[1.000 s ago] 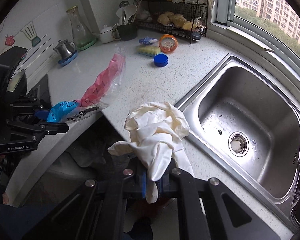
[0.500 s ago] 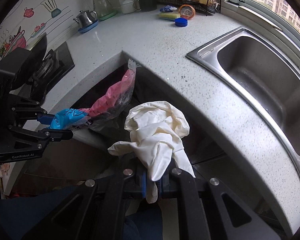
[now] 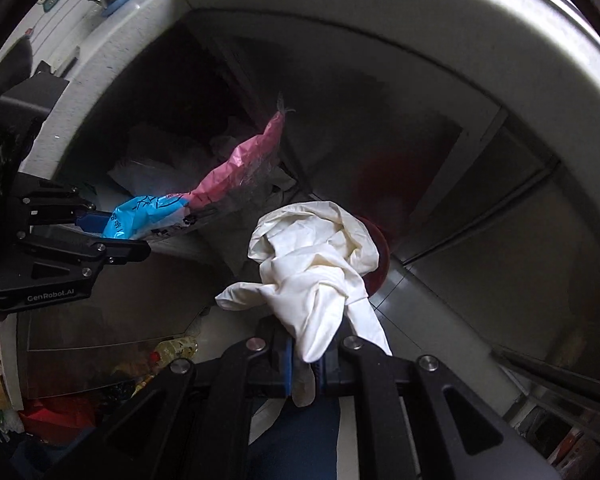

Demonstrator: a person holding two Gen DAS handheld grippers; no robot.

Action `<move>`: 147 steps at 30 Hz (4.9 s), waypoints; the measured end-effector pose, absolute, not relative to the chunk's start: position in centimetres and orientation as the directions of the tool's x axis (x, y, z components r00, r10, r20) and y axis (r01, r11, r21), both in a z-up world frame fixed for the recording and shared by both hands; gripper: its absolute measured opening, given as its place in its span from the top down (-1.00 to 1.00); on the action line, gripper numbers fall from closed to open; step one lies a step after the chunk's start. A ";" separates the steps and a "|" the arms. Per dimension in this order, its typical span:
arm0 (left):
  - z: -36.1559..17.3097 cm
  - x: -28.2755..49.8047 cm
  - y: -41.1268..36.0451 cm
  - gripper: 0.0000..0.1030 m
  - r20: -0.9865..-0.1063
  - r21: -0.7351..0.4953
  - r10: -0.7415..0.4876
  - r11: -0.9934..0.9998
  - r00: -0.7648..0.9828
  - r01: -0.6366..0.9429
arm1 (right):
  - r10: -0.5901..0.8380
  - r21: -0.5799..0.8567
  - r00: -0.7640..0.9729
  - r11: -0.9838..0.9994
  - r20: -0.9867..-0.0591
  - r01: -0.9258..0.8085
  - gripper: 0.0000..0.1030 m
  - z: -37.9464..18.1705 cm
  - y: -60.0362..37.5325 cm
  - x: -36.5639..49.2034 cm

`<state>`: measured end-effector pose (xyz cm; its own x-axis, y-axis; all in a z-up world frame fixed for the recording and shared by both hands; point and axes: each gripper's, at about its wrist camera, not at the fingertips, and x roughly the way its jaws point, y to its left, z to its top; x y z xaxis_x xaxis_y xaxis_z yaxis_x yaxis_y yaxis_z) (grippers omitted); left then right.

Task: Collect trash

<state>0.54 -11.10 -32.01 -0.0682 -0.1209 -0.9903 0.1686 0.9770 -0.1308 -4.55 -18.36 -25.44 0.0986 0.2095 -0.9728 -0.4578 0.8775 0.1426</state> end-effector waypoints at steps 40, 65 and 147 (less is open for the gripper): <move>-66.8 6.4 -16.9 -0.64 -0.947 -0.250 -0.206 0.954 -0.246 0.164 | 0.124 0.129 -0.036 0.934 -0.992 -0.335 0.85 -54.8 -21.3 2.0; -59.3 5.6 -12.5 -1.00 -0.980 -0.172 -0.157 0.976 -0.121 0.131 | 0.116 0.108 0.003 0.932 -0.993 -0.345 -0.35 -51.7 -19.7 2.1; -16.5 39.0 10.0 -1.00 -0.929 -0.131 -0.210 0.957 0.304 0.259 | 0.118 0.020 0.245 0.929 -0.962 -0.369 -0.46 -13.5 -4.1 31.3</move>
<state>39.01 10.03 -16.50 0.3042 -0.2095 -0.9293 0.2588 0.9570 -0.1311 31.30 -4.06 -13.50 0.2454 0.1179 -0.9622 -0.3688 0.9293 0.0198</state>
